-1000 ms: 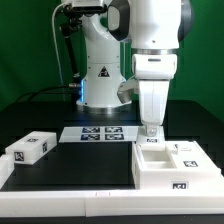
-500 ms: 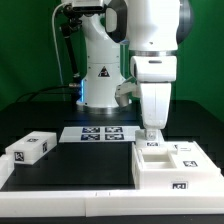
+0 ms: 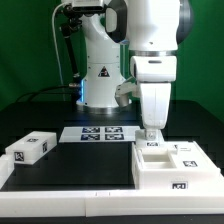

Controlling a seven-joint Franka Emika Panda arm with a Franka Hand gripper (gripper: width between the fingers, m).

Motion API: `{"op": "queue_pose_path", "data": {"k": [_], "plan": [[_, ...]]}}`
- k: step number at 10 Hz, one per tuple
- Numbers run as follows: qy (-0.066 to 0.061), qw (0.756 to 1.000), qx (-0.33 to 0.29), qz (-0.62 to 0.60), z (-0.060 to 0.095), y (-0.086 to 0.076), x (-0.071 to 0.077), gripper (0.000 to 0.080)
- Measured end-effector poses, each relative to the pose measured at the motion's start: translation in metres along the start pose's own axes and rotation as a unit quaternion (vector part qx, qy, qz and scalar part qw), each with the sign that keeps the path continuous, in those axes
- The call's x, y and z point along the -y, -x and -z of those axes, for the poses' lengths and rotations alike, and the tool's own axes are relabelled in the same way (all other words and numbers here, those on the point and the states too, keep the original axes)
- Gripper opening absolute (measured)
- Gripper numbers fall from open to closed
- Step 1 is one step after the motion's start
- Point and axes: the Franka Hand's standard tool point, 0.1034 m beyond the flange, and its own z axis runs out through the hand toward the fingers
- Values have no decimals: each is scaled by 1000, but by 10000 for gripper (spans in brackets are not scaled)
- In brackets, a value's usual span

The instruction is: Assemble cabinet

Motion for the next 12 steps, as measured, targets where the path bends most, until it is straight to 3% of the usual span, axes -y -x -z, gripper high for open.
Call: {"op": "queue_pose_path", "data": {"k": [2, 8, 12], "plan": [[10, 1000, -4, 12, 1, 0, -21, 70], [6, 1000, -1, 6, 1, 0, -59, 70], [-11, 1000, 7, 8, 0, -1, -70, 70]]}}
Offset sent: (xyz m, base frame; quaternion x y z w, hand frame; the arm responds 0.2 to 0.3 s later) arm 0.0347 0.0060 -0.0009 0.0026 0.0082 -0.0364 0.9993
